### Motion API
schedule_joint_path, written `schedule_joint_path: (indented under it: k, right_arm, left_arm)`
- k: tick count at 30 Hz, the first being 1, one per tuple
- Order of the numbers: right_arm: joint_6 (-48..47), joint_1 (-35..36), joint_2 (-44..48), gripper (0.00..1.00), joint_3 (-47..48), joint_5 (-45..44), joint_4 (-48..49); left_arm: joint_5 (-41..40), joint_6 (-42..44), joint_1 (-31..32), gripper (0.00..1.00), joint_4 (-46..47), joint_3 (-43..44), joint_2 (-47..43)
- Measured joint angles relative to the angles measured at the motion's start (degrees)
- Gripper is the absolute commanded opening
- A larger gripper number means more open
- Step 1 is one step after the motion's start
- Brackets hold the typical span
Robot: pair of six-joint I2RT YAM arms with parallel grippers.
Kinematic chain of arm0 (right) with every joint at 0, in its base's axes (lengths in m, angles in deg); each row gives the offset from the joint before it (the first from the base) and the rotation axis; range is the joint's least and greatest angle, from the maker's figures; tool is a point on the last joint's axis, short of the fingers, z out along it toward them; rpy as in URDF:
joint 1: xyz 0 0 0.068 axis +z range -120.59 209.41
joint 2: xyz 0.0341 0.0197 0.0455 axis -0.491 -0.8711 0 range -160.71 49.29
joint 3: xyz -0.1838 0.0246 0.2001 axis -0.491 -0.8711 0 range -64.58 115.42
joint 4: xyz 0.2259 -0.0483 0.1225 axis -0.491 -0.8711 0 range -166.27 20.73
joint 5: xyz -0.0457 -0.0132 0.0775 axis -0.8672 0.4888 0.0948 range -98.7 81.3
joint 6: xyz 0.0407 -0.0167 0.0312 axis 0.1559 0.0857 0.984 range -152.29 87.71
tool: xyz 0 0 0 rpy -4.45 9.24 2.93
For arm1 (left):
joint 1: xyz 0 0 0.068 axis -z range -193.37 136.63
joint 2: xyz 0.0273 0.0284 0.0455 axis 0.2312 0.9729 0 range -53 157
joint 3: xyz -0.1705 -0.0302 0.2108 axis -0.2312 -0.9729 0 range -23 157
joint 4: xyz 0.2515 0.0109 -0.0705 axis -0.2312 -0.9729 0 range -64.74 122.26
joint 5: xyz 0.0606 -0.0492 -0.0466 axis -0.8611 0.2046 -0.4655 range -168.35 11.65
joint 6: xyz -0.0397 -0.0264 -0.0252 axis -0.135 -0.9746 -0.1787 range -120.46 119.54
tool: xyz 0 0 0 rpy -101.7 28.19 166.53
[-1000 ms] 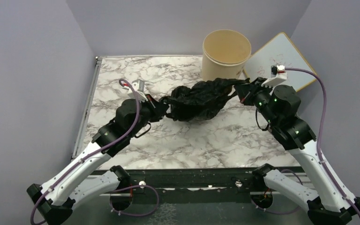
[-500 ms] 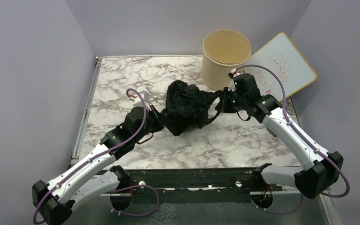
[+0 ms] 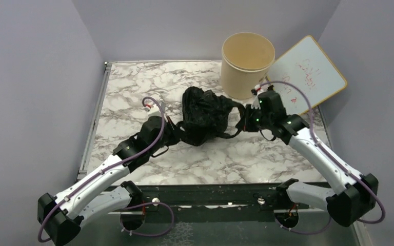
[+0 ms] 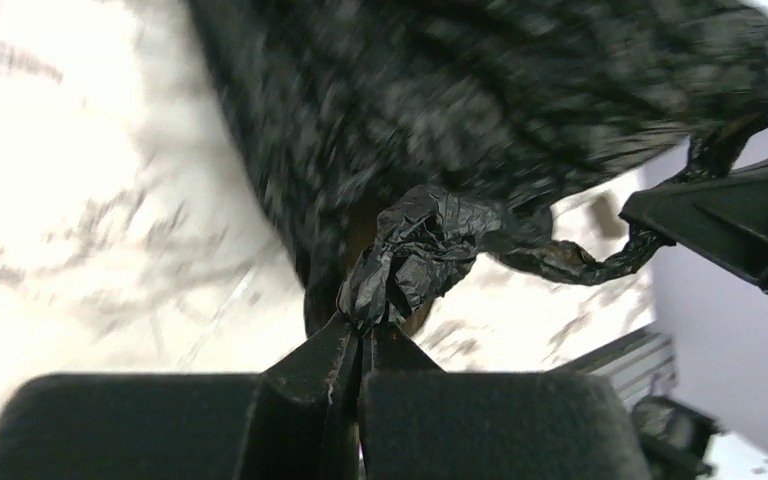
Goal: Put the trash bags into the trash bin
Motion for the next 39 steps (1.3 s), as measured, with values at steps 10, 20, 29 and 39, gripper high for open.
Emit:
schedule_joint_path:
  k: [10, 20, 29, 39]
  right_arm:
    - [1.8, -2.6, -32.5, 0.01, 37.4, 6.4, -11.3]
    - [2.8, -3.1, 0.4, 0.0, 18.3, 11.2, 18.9]
    - [9.8, -3.3, -9.3, 0.01, -21.5, 5.1, 4.6]
    - [-5.3, -3.3, -18.9, 0.01, 49.6, 4.4, 11.7]
  left_arm:
    - [2.8, 13.4, -3.0, 0.0, -9.4, 25.4, 17.4]
    - [6.1, 30.8, -3.7, 0.0, 18.3, 26.4, 2.6]
    - [6.7, 4.8, -4.0, 0.0, -0.1, -19.2, 4.2]
    - [4.1, 24.4, -5.0, 0.0, 7.6, 50.6, 17.1]
